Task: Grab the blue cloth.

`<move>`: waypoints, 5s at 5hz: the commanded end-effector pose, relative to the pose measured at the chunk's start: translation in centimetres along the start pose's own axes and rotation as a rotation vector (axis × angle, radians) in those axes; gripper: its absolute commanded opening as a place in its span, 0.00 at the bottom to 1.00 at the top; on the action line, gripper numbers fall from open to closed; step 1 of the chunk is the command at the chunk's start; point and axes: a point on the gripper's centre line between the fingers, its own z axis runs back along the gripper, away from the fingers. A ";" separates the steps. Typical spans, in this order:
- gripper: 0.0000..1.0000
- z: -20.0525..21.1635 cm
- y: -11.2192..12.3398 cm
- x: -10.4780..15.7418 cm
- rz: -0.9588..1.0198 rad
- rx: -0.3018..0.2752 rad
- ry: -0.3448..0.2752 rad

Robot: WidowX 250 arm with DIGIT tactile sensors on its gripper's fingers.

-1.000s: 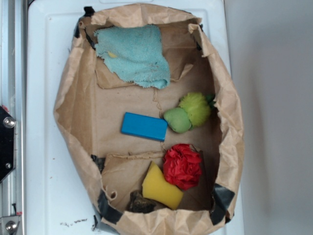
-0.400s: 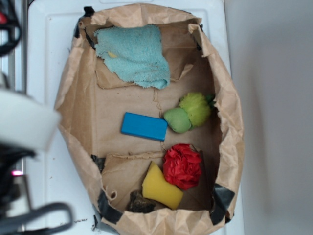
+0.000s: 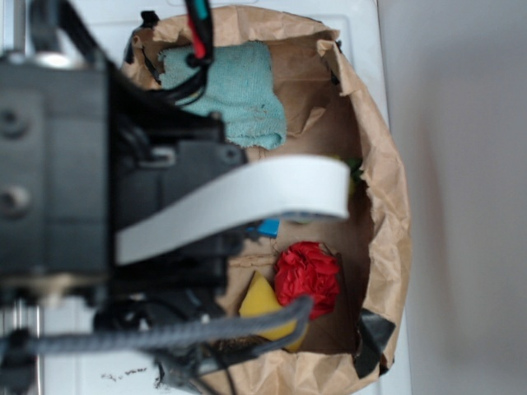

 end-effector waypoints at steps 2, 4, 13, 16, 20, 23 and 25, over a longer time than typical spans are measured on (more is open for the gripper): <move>1.00 -2.1 0.9 2.8 0.532 0.012 -0.123; 1.00 -3.6 3.0 3.4 0.801 0.090 -0.133; 1.00 -10.2 7.5 4.6 1.096 0.198 -0.131; 1.00 -10.1 8.6 4.9 1.122 0.198 -0.192; 1.00 -9.1 10.1 2.6 1.094 0.256 -0.175; 1.00 -11.0 11.6 2.3 1.134 0.308 -0.313; 1.00 -11.1 11.6 2.1 1.164 0.329 -0.354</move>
